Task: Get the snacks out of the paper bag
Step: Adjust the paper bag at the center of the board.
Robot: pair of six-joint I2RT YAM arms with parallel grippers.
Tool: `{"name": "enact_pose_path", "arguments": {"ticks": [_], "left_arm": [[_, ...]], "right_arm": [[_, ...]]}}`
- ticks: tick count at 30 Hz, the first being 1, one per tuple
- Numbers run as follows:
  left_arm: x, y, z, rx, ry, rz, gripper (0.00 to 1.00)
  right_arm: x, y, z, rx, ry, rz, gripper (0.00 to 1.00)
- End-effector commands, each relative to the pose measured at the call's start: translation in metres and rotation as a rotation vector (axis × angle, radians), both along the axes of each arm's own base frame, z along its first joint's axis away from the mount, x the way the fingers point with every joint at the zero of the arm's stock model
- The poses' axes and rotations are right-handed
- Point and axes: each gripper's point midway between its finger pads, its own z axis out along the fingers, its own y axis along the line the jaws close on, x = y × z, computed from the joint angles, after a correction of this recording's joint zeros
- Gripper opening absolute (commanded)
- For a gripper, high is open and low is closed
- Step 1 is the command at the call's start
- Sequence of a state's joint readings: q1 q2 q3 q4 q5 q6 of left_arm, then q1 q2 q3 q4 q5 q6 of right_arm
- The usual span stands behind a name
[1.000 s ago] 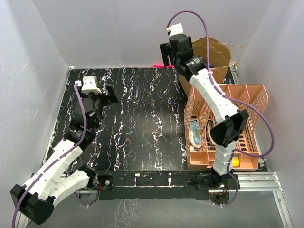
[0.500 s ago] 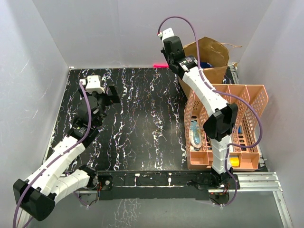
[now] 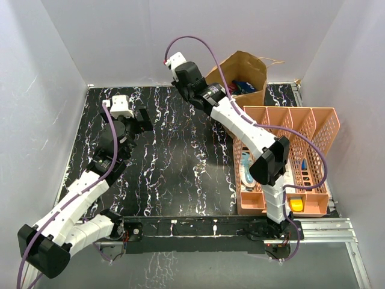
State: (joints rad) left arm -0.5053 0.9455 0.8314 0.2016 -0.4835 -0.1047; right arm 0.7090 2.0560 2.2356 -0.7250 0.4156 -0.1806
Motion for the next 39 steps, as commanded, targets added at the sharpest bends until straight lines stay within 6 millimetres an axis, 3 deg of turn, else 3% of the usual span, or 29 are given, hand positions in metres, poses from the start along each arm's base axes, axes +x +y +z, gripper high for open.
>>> {"name": "enact_pose_path", "arguments": {"ticks": [1,8,16,22,25,29,32,35,39], "left_arm": [[0.002,0.009,0.008,0.0,-0.019,0.043,0.98],[0.0,0.026,0.014,0.009,-0.026,0.111,0.96],[-0.015,0.07,0.027,-0.024,-0.067,0.307,0.95],[-0.018,0.068,0.031,-0.055,-0.087,0.282,0.96],[-0.016,0.067,0.027,-0.053,-0.079,0.283,0.96],[-0.016,0.062,0.027,-0.055,-0.078,0.265,0.96],[-0.016,0.062,0.028,-0.058,-0.078,0.261,0.96],[-0.017,0.061,0.029,-0.062,-0.079,0.258,0.96],[-0.017,0.06,0.029,-0.065,-0.078,0.253,0.96]], "right_arm": [[-0.033,0.035,0.059,0.225,-0.05,0.107,0.08],[-0.073,0.074,0.079,0.413,0.032,0.233,0.08],[-0.111,0.115,0.096,0.681,0.172,0.373,0.08],[-0.121,0.134,0.093,0.748,0.246,0.43,0.08],[-0.114,0.119,0.097,0.717,0.2,0.366,0.17],[-0.11,0.081,0.114,0.681,0.105,0.268,0.59],[-0.114,0.041,0.133,0.66,0.01,0.177,0.82],[-0.117,-0.004,0.142,0.617,-0.082,0.06,0.93],[-0.115,-0.07,0.142,0.56,-0.199,-0.135,0.98]]}}
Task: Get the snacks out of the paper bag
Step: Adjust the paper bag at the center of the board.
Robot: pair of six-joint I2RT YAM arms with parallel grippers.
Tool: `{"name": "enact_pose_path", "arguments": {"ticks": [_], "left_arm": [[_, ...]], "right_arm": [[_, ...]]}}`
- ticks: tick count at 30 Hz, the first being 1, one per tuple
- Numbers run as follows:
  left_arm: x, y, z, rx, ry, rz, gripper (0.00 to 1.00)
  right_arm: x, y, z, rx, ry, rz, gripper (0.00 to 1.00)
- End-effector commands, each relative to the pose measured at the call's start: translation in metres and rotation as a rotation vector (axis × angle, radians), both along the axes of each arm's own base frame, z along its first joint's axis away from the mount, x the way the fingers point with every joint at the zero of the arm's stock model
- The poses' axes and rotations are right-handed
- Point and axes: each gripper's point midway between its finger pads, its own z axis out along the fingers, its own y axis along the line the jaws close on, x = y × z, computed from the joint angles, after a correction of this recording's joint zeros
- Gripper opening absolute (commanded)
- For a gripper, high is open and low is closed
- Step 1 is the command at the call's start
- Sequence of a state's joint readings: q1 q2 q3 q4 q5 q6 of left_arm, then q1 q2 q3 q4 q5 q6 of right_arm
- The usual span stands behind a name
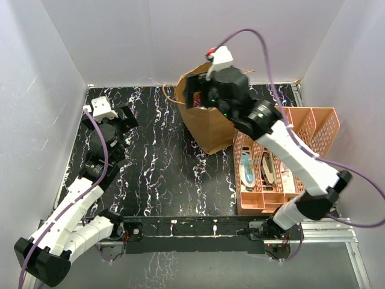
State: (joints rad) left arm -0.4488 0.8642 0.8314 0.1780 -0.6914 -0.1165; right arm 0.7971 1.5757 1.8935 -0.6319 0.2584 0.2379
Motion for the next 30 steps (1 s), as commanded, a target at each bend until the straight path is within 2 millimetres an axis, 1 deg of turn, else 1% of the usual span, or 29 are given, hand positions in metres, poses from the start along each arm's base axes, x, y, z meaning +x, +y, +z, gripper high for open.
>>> {"name": "enact_pose_path", "arguments": {"ticks": [1,2,3,4,5,6,7,10,11,14,16,17,21,25,30], "left_arm": [[-0.002,-0.003,0.009,-0.025,-0.027,-0.012,0.96],[-0.002,-0.003,0.008,-0.024,-0.026,-0.014,0.96],[-0.001,-0.003,0.009,-0.025,-0.027,-0.014,0.96],[-0.001,-0.003,0.008,-0.025,-0.027,-0.014,0.96],[-0.002,-0.003,0.008,-0.025,-0.027,-0.014,0.96],[-0.002,-0.003,0.008,-0.024,-0.026,-0.014,0.96],[-0.002,-0.003,0.008,-0.024,-0.026,-0.014,0.96],[-0.002,-0.004,0.008,-0.025,-0.027,-0.017,0.97],[-0.001,-0.004,0.007,-0.026,-0.027,-0.018,0.97],[-0.002,-0.005,0.008,-0.027,-0.029,-0.022,0.97],[-0.001,-0.007,0.006,-0.026,-0.027,-0.028,0.97],[-0.001,-0.007,0.007,-0.027,-0.028,-0.031,0.97],[-0.001,-0.011,0.006,-0.024,-0.029,-0.044,0.97],[-0.002,-0.012,0.007,-0.025,-0.031,-0.049,0.98],[-0.002,-0.012,0.008,-0.027,-0.035,-0.051,0.98]], "right_arm": [[0.012,-0.086,0.038,0.015,-0.162,-0.296,0.98],[0.017,-0.1,0.038,0.034,-0.162,-0.315,0.98],[0.023,-0.112,0.029,0.051,-0.141,-0.324,0.98],[0.032,-0.127,0.029,0.097,-0.124,-0.337,0.98],[0.044,-0.147,0.023,0.139,-0.097,-0.352,0.99],[0.05,-0.152,0.02,0.205,-0.068,-0.328,0.98],[0.058,-0.163,0.018,0.246,-0.057,-0.344,0.98],[0.077,-0.172,0.014,0.387,-0.017,-0.323,0.98],[0.084,-0.175,0.01,0.438,0.006,-0.323,0.96],[0.105,-0.188,-0.002,0.624,0.09,-0.311,0.82],[0.115,-0.19,-0.003,0.715,0.103,-0.267,0.73],[0.12,-0.19,-0.004,0.752,0.109,-0.255,0.7],[0.136,-0.195,-0.013,0.819,0.128,-0.282,0.69],[0.148,-0.203,-0.018,0.871,0.134,-0.301,0.62],[0.16,-0.202,-0.017,0.95,0.158,-0.268,0.56]]}}
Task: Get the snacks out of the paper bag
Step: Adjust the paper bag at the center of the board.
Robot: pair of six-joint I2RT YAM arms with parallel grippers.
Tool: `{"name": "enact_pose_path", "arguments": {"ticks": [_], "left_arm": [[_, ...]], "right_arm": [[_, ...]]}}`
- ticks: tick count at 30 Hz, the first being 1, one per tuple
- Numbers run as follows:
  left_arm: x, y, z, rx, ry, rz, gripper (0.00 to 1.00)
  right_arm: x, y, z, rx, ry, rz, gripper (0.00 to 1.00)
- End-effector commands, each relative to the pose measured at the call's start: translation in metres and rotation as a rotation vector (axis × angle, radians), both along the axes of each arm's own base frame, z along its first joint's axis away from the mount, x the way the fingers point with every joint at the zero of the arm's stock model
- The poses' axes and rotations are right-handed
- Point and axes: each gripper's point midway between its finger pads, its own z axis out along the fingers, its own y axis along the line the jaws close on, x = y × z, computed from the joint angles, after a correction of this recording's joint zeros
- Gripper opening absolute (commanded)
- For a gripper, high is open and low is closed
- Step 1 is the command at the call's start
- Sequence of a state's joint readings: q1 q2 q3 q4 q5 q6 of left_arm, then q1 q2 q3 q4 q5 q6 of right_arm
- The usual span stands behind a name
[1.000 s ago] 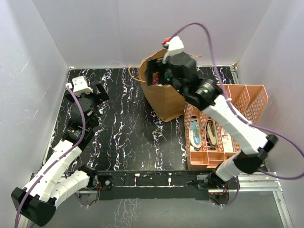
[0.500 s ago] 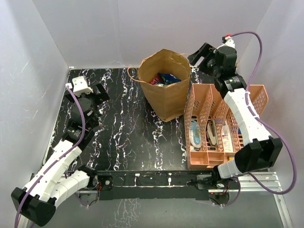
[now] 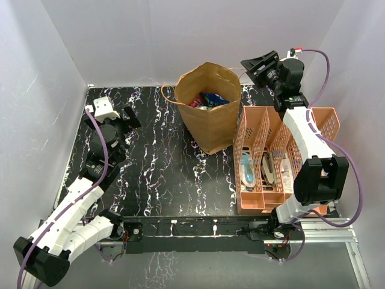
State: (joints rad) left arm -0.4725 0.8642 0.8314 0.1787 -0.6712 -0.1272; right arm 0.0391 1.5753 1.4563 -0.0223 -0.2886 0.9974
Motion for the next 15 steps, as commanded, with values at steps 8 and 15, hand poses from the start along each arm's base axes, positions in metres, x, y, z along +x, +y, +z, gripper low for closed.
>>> {"name": "enact_pose_path", "arguments": {"ticks": [8,15], "left_arm": [[-0.002,-0.002,0.008,-0.016,-0.033,-0.01,0.98],[-0.002,-0.003,0.006,-0.014,-0.03,-0.013,0.98]], "right_arm": [[0.023,0.002,0.02,0.194,-0.079,0.03,0.56],[0.034,0.004,0.026,0.21,-0.114,0.047,0.48]]}}
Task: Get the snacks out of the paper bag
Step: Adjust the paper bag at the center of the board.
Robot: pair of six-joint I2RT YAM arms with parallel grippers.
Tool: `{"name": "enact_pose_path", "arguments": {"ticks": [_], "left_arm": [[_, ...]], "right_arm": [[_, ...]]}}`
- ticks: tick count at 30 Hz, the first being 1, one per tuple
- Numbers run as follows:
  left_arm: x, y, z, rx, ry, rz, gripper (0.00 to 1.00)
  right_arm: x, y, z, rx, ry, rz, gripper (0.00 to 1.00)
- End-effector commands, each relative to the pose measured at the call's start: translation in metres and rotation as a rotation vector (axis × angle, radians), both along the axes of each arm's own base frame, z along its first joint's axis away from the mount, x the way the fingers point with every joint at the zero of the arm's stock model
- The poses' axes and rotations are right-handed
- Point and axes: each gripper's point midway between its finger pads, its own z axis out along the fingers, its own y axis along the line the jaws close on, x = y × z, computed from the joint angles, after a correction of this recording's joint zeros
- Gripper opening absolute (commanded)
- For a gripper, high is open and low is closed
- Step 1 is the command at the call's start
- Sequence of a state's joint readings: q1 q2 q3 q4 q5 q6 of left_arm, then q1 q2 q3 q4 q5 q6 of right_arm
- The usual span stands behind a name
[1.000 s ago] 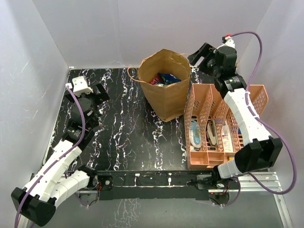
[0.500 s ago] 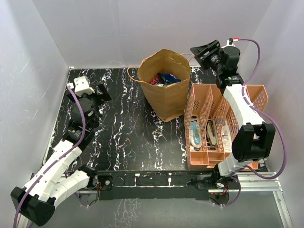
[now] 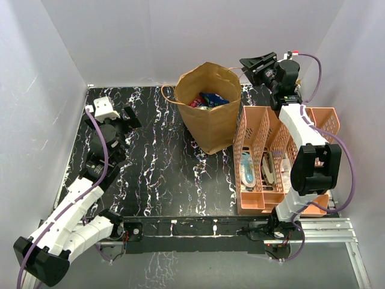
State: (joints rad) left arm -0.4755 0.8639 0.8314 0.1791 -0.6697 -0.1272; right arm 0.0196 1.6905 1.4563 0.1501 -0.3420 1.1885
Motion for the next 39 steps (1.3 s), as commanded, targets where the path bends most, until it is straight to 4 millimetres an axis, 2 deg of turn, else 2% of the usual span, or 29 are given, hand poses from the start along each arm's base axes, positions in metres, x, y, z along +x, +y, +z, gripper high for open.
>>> {"name": "enact_pose_path", "arguments": {"ticks": [1,5,7,10,14,20,24,29,34,35,39], "left_arm": [[-0.002,-0.003,0.006,-0.014,-0.029,-0.012,0.98],[-0.001,-0.003,0.006,-0.014,-0.029,-0.013,0.98],[-0.001,-0.004,0.005,-0.014,-0.027,-0.013,0.98],[-0.002,-0.004,0.006,-0.015,-0.027,-0.014,0.98],[-0.002,-0.003,0.006,-0.014,-0.026,-0.012,0.98],[-0.004,0.003,0.007,-0.005,-0.016,0.027,0.98],[-0.006,0.001,0.011,-0.053,-0.002,0.019,0.99],[-0.016,-0.013,0.028,-0.168,0.047,-0.061,0.98],[-0.04,-0.031,0.06,-0.277,0.042,-0.207,0.98],[-0.045,-0.034,0.063,-0.287,0.051,-0.235,0.98],[-0.061,-0.052,0.065,-0.331,0.111,-0.353,0.98]], "right_arm": [[0.006,0.0,0.036,0.034,-0.126,0.011,0.48],[0.014,-0.001,0.037,0.05,-0.127,-0.004,0.48],[0.021,0.001,0.03,0.053,-0.114,0.014,0.42],[0.023,0.008,0.036,0.037,-0.134,0.066,0.33],[0.015,0.021,0.048,-0.011,-0.17,0.163,0.19],[-0.006,0.045,0.068,-0.093,-0.243,0.327,0.1],[-0.029,0.08,0.085,-0.12,-0.296,0.453,0.08],[-0.064,0.139,0.106,-0.178,-0.369,0.574,0.08],[-0.103,0.19,0.103,-0.188,-0.396,0.692,0.08],[-0.113,0.203,0.101,-0.191,-0.4,0.727,0.08],[-0.148,0.237,0.1,-0.212,-0.433,0.825,0.08]]}}
